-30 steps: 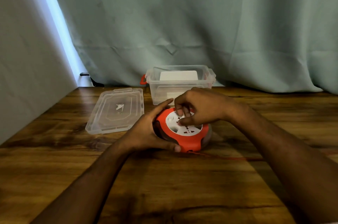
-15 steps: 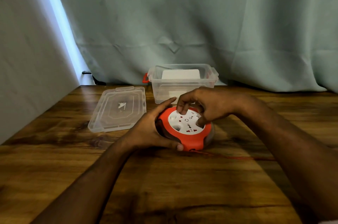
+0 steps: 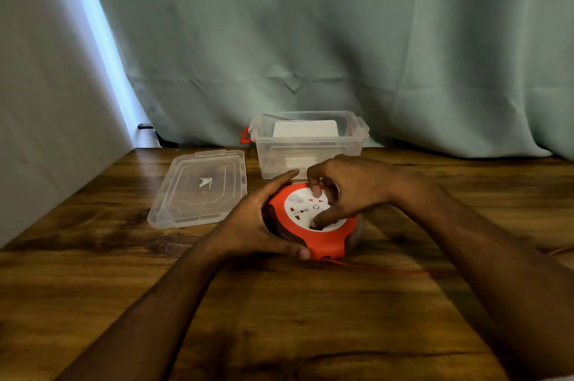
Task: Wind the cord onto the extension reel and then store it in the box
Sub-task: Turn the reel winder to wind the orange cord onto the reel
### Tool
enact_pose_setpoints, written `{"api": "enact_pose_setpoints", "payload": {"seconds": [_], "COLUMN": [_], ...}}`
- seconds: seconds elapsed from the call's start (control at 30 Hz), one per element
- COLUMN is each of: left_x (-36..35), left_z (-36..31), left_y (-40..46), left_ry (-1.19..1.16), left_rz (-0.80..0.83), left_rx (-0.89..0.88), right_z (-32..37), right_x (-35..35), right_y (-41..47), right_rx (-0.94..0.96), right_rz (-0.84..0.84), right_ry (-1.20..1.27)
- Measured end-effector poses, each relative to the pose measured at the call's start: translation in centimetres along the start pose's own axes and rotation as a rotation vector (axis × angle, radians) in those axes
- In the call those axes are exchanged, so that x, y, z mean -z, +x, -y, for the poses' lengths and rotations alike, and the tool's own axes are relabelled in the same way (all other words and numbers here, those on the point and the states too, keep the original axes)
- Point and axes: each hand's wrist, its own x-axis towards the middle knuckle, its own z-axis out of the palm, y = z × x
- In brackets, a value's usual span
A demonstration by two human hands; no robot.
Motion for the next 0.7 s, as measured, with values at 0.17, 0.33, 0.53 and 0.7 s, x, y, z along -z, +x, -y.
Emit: {"api": "enact_pose_setpoints", "payload": {"seconds": [0.17,0.33,0.53,0.7], "left_x": [-0.1,-0.1,-0.2,-0.2], "left_z": [0.0,0.2,0.0,-0.1], "left_y": [0.0,0.1,0.1,0.0], "left_ry": [-0.014,-0.006,-0.018,-0.043], "left_rz": [0.016,0.003,-0.013,-0.003], "left_rx": [-0.002,-0.052,-0.058,-0.036], "right_z": [0.5,0.5,-0.9,-1.2], "right_x": [-0.6,0.2,0.8,0.6], "right_y": [0.3,0.2,-0.1,-0.2], "right_rx": [-0.003,0.095,0.105,0.076], "right_rz": [-0.03,-0.068,0.083,0.116], "right_ry": [-0.001,0.151,0.282,0.267]}}
